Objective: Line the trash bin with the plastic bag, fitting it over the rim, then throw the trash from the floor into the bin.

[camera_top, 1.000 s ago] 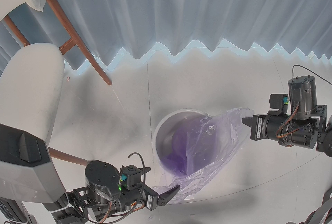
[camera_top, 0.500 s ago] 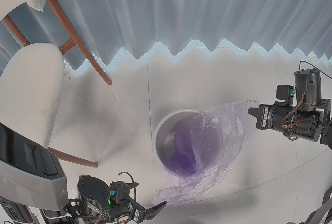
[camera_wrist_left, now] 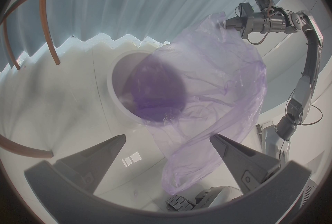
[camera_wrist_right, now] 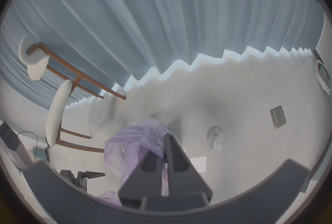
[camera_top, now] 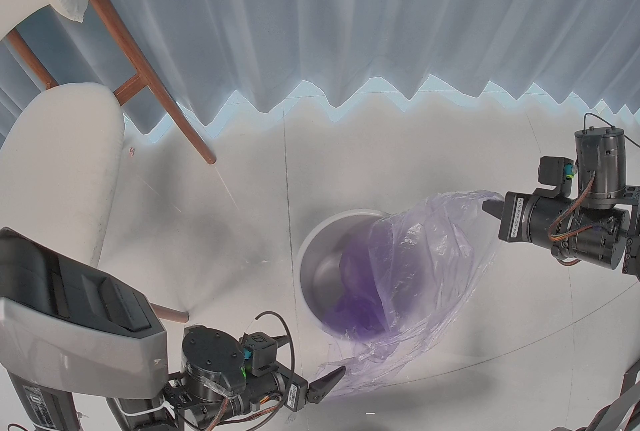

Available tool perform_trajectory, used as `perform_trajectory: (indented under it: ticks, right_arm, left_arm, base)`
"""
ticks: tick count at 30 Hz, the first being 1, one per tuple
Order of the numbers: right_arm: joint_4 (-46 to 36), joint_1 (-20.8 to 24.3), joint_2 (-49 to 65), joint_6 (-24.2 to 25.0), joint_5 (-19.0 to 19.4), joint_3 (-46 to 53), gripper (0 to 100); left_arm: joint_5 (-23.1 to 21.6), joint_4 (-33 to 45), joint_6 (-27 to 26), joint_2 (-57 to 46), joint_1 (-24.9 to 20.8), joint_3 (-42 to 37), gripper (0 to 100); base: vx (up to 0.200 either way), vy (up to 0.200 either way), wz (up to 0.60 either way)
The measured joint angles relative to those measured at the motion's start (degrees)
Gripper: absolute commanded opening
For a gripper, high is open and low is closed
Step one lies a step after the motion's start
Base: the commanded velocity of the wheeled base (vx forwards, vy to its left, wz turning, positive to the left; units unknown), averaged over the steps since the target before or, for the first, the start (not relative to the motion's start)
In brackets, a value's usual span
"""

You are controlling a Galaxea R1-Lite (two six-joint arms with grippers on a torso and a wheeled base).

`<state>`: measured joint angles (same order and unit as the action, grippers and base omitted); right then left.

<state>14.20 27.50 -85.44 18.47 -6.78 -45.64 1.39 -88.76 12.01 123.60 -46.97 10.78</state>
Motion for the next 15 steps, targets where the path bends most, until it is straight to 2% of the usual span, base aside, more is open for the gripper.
perform_trajectory:
  ticks: [10, 15]
  right_arm:
    - [0.0, 0.0, 0.2, 0.0, 0.0, 0.1, 0]
    - [0.0, 0.0, 0.2, 0.0, 0.0, 0.2, 0]
  left_arm:
    - [-0.1, 0.0, 0.0, 2.6, 0.3, 0.6, 100]
    - [-0.8, 0.1, 0.0, 3.0, -1.2, 0.8, 100]
  base:
    - [0.000, 0.000, 0.00]
    - [0.000, 0.000, 0.00]
